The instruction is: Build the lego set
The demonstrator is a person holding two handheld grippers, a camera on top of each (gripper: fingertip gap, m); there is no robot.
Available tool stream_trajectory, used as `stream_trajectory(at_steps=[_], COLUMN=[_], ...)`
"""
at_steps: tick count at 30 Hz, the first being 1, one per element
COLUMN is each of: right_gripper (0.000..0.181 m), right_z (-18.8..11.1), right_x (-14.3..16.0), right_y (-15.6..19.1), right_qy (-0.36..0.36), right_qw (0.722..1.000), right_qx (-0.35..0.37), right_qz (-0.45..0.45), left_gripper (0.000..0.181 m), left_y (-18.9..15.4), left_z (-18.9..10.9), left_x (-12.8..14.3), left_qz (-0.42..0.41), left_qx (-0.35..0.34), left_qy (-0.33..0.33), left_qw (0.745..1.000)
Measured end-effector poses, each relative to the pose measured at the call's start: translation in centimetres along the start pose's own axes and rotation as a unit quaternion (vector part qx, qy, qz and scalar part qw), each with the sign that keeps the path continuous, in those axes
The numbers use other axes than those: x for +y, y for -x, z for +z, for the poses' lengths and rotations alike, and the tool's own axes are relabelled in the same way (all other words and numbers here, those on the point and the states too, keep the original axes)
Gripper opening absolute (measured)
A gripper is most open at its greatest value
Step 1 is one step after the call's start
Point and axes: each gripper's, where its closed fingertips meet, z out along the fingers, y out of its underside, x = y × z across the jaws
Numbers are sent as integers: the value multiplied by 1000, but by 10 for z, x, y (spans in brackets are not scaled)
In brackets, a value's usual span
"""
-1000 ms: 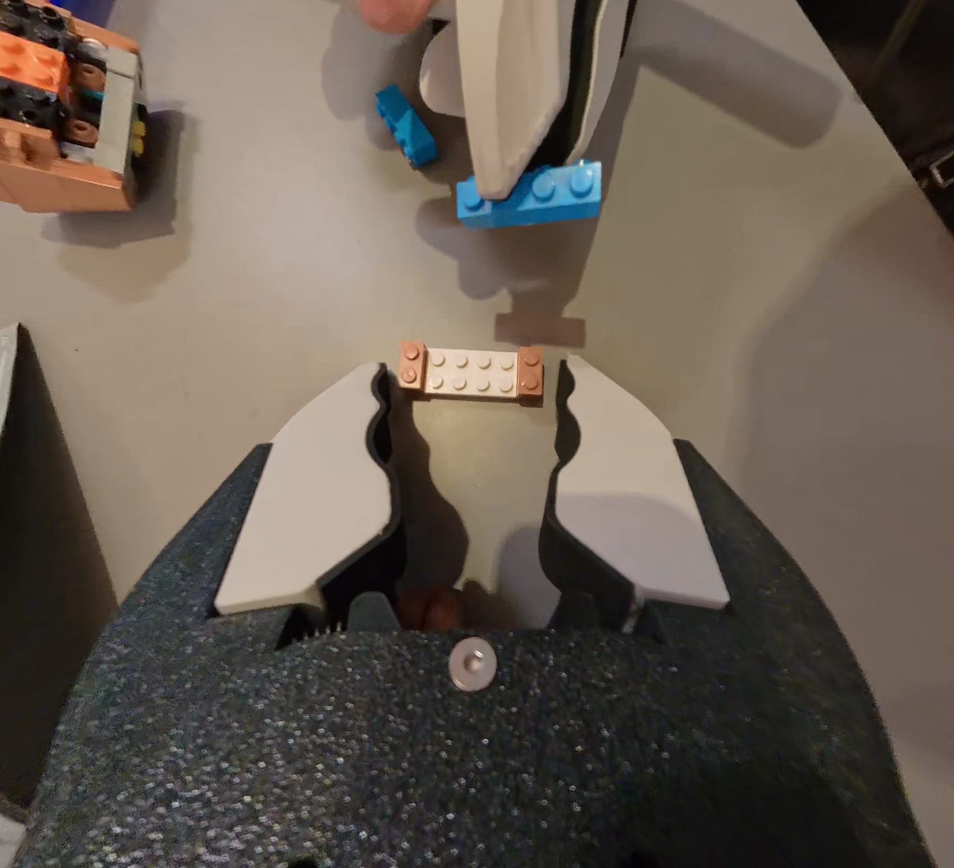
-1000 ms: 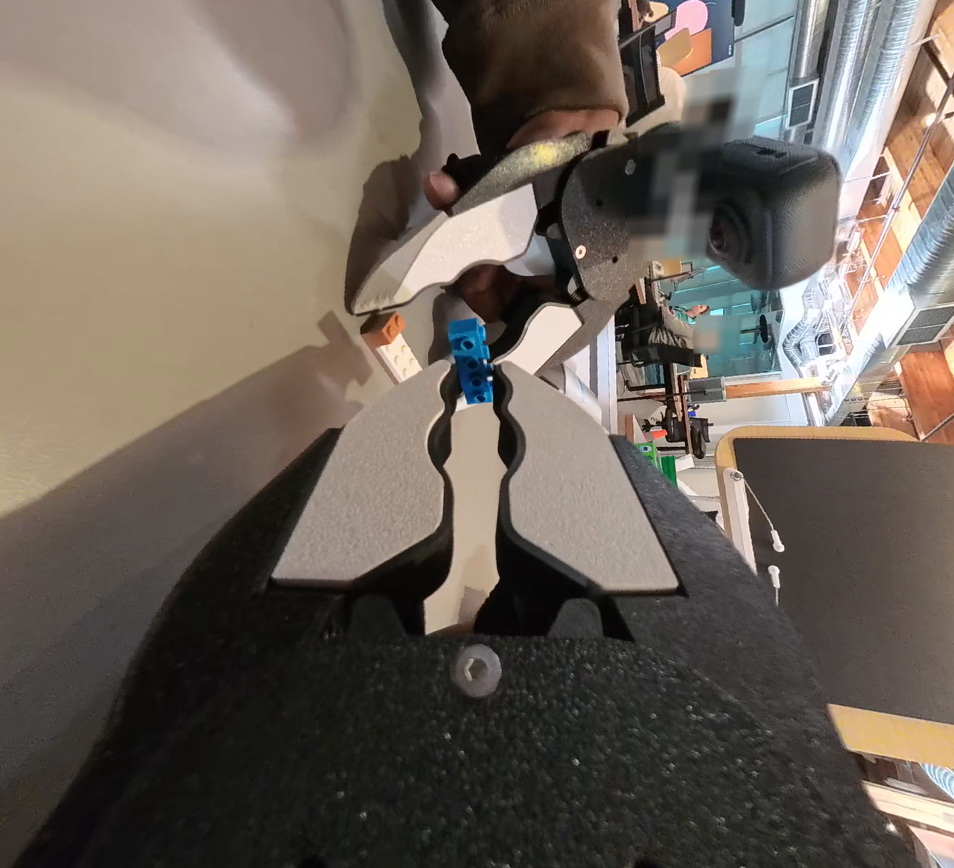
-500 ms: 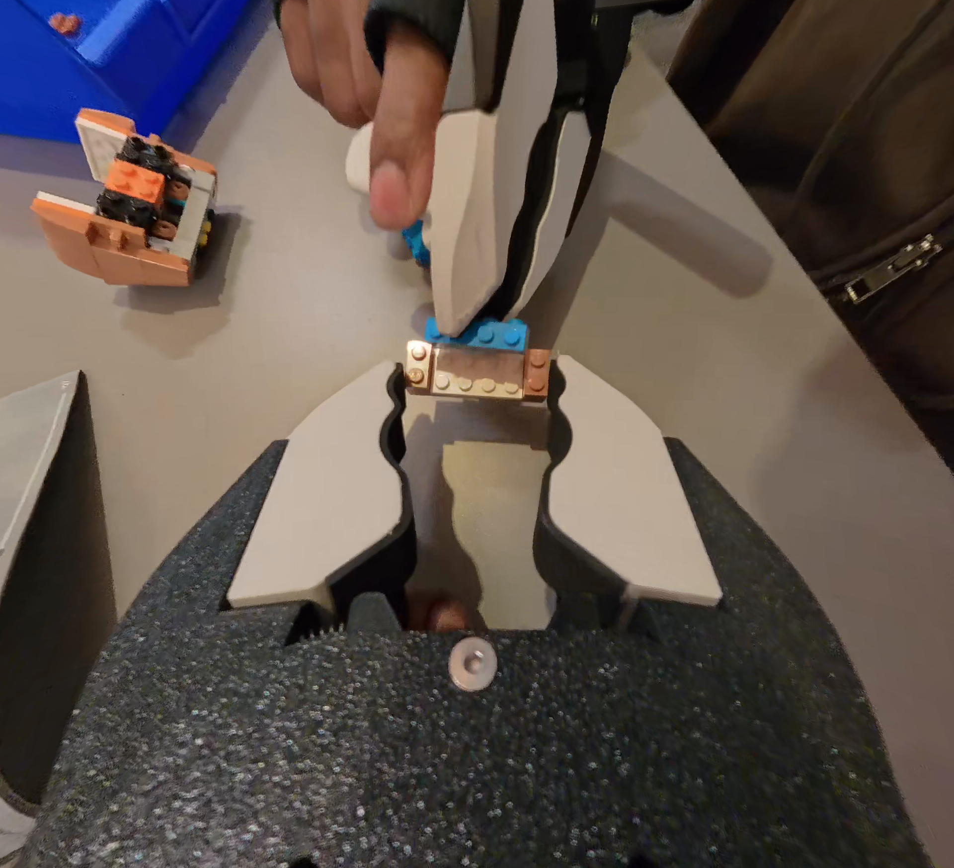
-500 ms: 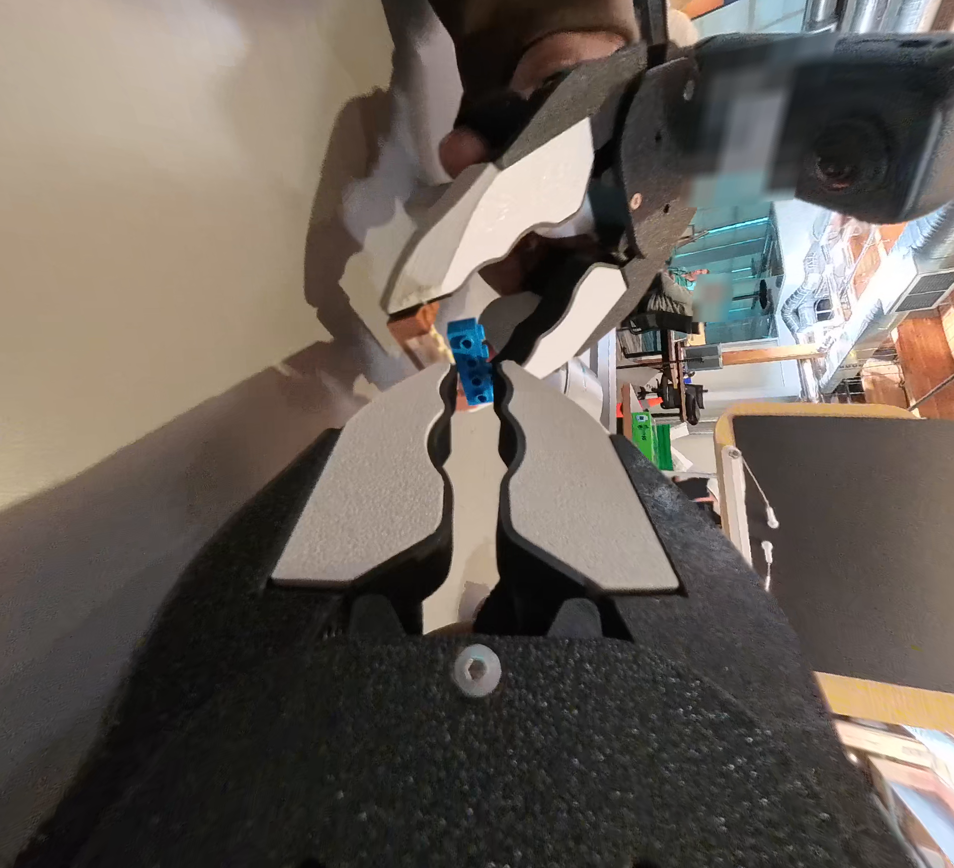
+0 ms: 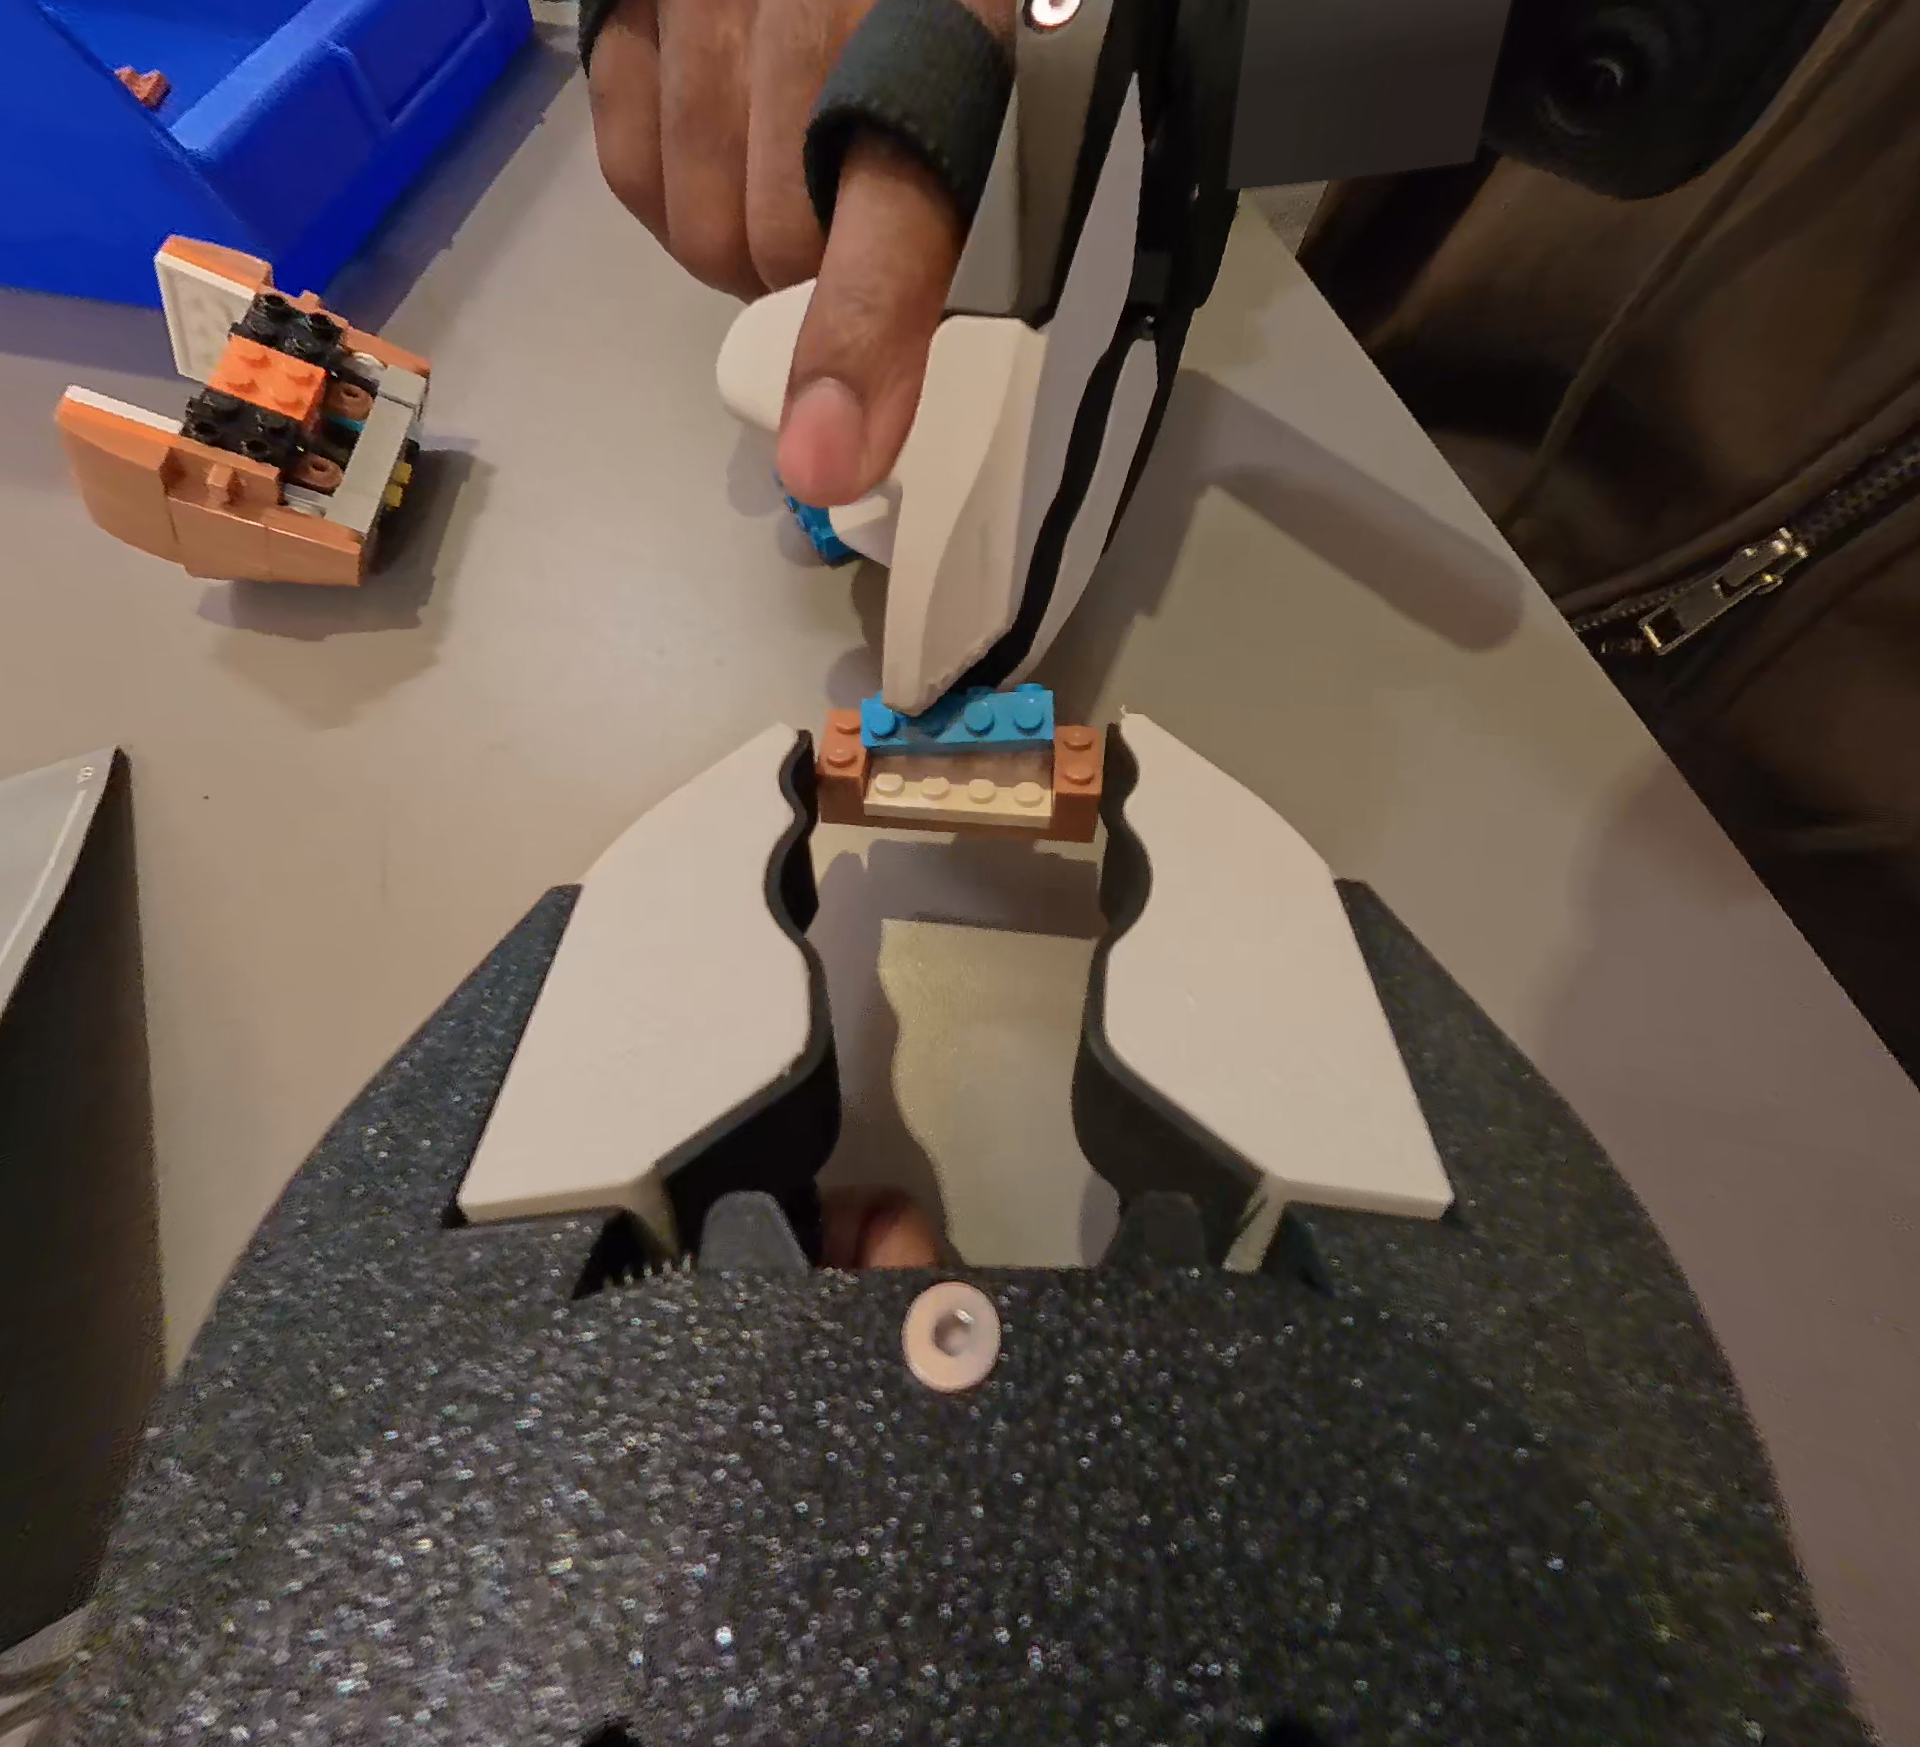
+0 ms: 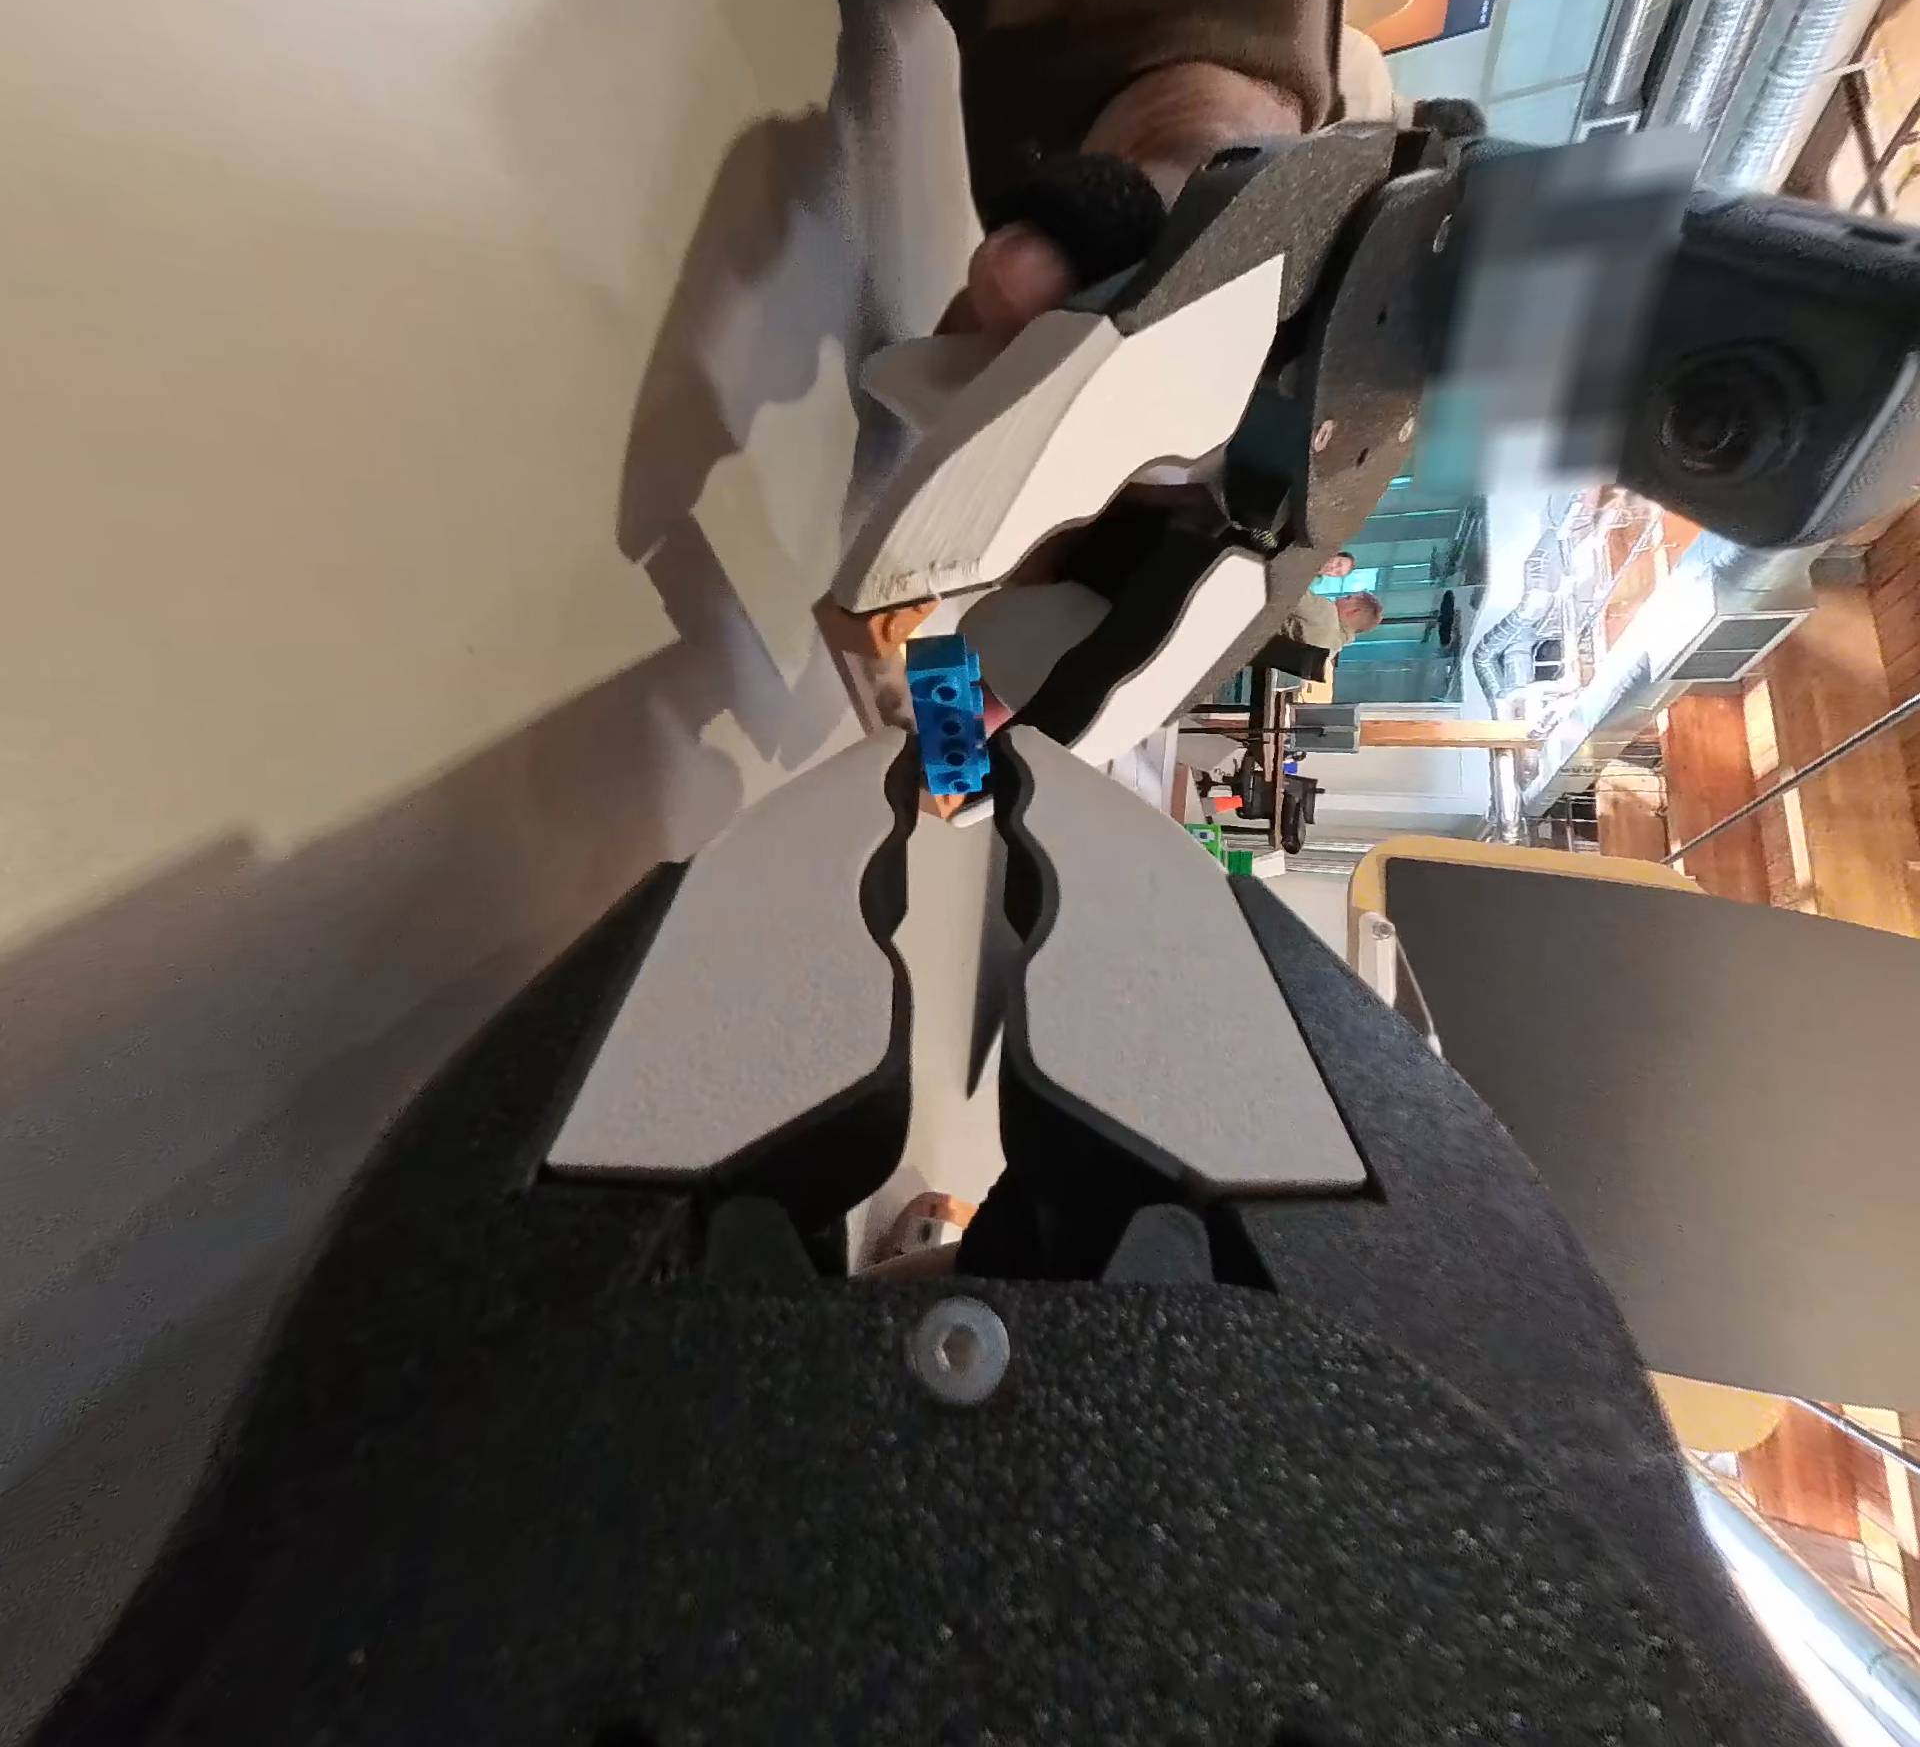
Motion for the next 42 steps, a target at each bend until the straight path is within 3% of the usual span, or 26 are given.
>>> stream_trajectory(at_steps=[7,18,28,33,42], right_gripper=[17,16,19,19,12], right_z=[3,1,3,6,15], right_x=[3,5,6,9,6], right_y=[7,-10,-11,-5,17], right_qy=[10,14,22,30,30], right_qw=[1000,1000,999,999,999], right_qx=[-15,28,25,12,-39], right_qz=[-6,-7,-8,-7,-17], left_gripper=[53,53,53,53,53], left_y=[2,5,7,9,7], left_z=[3,-8,-8,-5,6], left_x=[4,-13,-16,-7,28], left_qz=[-9,-51,-57,-59,-34], left_qx=[2,11,2,-6,-25], left_qy=[-2,-78,-85,-55,75], left_qw=[1000,996,995,997,996])
